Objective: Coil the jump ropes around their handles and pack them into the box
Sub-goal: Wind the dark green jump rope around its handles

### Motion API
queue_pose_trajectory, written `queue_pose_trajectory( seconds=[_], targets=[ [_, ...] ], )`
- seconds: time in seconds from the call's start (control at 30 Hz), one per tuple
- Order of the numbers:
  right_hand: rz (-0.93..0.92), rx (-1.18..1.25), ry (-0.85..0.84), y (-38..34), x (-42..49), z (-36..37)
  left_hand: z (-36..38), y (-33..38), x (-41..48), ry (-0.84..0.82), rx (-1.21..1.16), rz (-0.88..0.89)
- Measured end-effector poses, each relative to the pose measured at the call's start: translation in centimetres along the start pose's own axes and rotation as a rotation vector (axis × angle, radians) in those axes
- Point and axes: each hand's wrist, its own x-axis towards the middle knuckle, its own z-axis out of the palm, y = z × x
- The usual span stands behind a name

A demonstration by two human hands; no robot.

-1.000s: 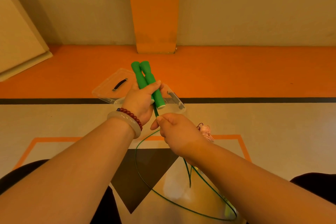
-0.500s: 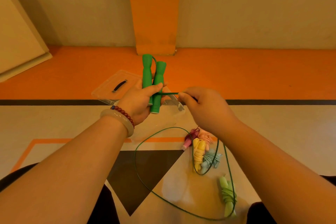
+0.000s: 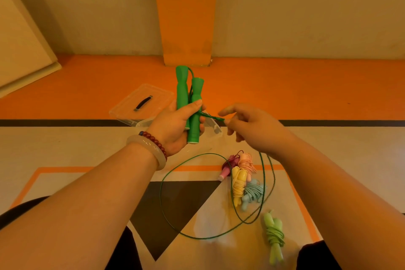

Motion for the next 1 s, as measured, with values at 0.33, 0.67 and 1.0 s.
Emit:
queue_pose_trajectory(
  seconds=[0.33,0.67,1.0],
  targets=[
    [-0.177,-0.211,0.115,0.3,0.5,0.8,0.0,-0.7,-0.4,0.004,0.17,0.021],
    [-0.325,-0.207,0.197,0.4,0.4,1.8,1.1,-1.5,-0.7,-0.011,0.156,0.069],
    [-0.148,0.166,0.222,1.3,0.9,1.0,1.2,-1.3,-1.2,-0.173,0.04,-0.008]
  ],
)
